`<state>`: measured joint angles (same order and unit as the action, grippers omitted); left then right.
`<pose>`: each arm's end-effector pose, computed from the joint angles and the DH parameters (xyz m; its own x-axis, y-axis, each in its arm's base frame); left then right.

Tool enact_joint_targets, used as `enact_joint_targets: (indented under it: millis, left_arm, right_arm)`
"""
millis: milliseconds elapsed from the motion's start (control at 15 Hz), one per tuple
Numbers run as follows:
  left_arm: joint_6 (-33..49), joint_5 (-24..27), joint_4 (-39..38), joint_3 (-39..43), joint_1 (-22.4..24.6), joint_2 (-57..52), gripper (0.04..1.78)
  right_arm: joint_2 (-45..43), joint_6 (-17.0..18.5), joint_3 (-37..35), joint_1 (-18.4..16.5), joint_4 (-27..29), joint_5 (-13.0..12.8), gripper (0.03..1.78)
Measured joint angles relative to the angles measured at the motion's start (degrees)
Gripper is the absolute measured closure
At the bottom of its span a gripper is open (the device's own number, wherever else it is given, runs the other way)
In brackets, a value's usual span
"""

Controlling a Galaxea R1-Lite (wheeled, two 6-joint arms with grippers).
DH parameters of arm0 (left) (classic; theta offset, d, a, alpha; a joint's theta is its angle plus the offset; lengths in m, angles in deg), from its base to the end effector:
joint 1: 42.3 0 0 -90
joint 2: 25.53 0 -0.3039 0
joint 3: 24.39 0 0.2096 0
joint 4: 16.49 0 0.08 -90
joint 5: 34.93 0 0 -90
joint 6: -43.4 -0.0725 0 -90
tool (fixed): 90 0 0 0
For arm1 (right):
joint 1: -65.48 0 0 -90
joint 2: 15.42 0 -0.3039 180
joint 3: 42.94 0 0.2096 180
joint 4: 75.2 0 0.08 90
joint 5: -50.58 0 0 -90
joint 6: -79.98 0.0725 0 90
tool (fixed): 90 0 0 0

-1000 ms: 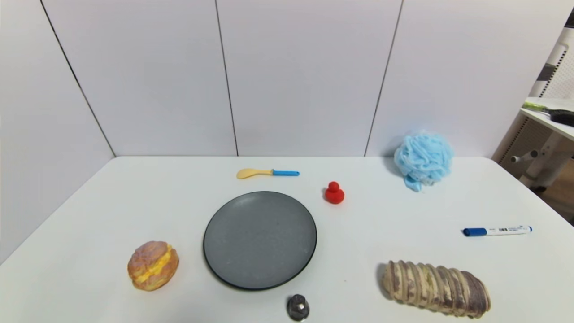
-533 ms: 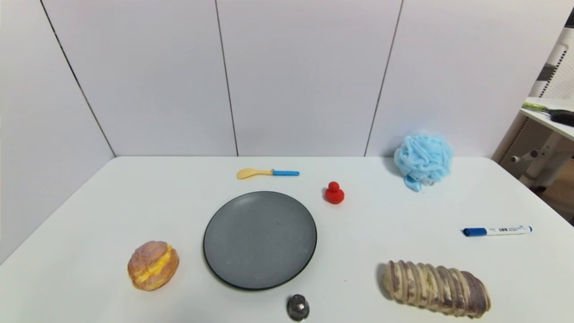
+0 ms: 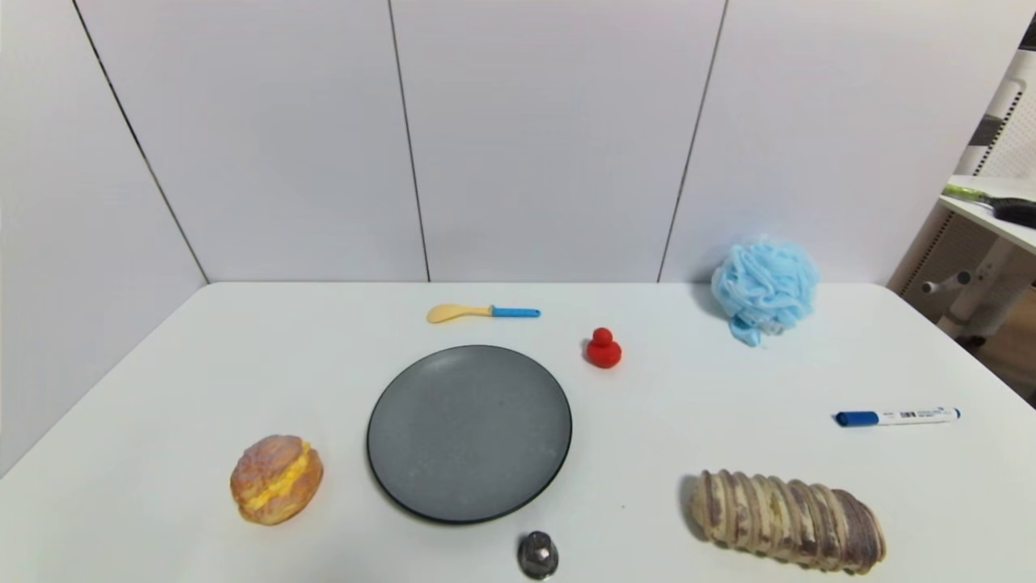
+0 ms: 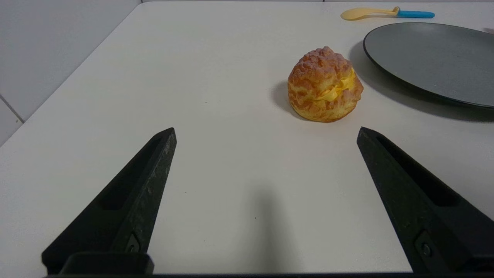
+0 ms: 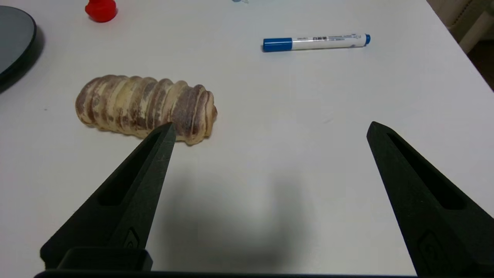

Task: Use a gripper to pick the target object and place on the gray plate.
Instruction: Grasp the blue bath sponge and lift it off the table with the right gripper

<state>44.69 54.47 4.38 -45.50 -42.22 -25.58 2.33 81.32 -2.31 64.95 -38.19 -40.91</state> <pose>0.0441 0.0008 0.0762 0.9999 0.0119 0.0051 -0.0118 0.9997 -0.0226 0.0515 -0.0024 0.1369 0.9691 -0.0350 -0.2440 0.0402 0.9991 0.0163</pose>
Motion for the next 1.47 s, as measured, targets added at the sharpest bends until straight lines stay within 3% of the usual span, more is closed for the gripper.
enact_joint_targets:
  millis: [467,933,1067,1467]
  left_arm:
    - [0.0,0.0,0.0,0.0,0.0,0.0,0.13]
    - [0.0,0.0,0.0,0.0,0.0,0.0,0.13]
    - [0.0,0.0,0.0,0.0,0.0,0.0,0.13]
    - [0.0,0.0,0.0,0.0,0.0,0.0,0.13]
  right_arm:
    - [29.2,-0.4,27.0,-0.1,11.3,0.5,0.1]
    - [55.5,-1.5,45.2,0.2,12.3,0.5,0.1]
    - [61.3,-2.5,47.5,0.5,10.3,0.4,0.1]
    - [77.2,-4.4,51.4,1.0,-3.9,0.1,0.1]
